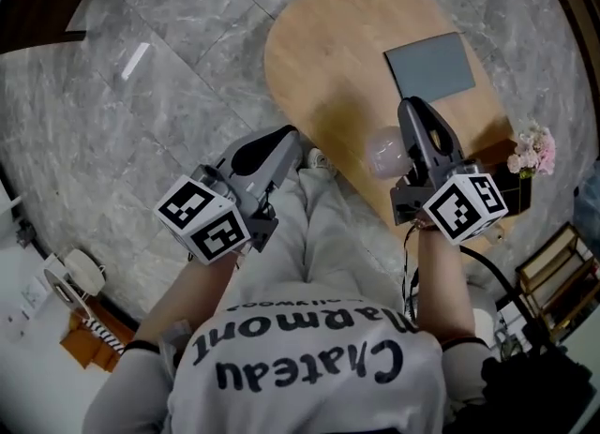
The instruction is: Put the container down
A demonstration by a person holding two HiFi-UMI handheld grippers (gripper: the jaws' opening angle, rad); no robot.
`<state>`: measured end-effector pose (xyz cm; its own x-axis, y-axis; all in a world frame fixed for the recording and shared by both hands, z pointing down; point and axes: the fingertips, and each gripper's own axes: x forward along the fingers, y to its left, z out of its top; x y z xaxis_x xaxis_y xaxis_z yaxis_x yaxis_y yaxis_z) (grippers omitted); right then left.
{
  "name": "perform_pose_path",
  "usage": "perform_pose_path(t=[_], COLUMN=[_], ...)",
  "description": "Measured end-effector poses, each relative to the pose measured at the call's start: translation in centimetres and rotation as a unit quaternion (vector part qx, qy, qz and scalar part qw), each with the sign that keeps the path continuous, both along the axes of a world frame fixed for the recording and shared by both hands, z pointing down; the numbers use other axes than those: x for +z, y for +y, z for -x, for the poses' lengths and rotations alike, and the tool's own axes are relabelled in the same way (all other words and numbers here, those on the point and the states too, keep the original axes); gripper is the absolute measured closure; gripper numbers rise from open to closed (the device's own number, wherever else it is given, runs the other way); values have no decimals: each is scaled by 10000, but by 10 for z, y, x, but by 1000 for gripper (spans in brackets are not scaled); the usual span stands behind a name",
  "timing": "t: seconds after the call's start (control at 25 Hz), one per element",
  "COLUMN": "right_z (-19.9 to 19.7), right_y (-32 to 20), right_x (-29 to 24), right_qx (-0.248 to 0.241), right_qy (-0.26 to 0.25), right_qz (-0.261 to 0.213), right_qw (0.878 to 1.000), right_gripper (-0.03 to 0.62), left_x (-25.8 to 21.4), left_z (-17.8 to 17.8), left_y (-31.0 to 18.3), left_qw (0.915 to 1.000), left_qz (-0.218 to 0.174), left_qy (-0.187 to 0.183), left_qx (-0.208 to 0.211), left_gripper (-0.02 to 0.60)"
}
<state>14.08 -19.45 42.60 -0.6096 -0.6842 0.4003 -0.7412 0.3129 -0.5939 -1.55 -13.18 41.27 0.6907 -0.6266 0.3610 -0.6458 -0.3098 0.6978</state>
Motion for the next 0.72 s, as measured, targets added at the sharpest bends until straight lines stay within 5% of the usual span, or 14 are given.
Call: perform_pose_path(t=[0.2,0.44,0.72], right_z=[7,19,20], right_y=[9,13,20], right_x=[43,109,171], right_qx=[-2,143,218], right_qy=[242,296,532], right_qz=[101,270,368], right_qw=[9997,9991,9977], right_gripper=[521,523,526], left_x=[47,102,154], left_z=[-11,-13,-5], left_y=[0,-4,-2], left_qw=[9992,9965,9956], left_qz=[284,185,24], left_qy=[92,-10,-322], left_qx=[280,814,884], left_gripper=[568,568,568])
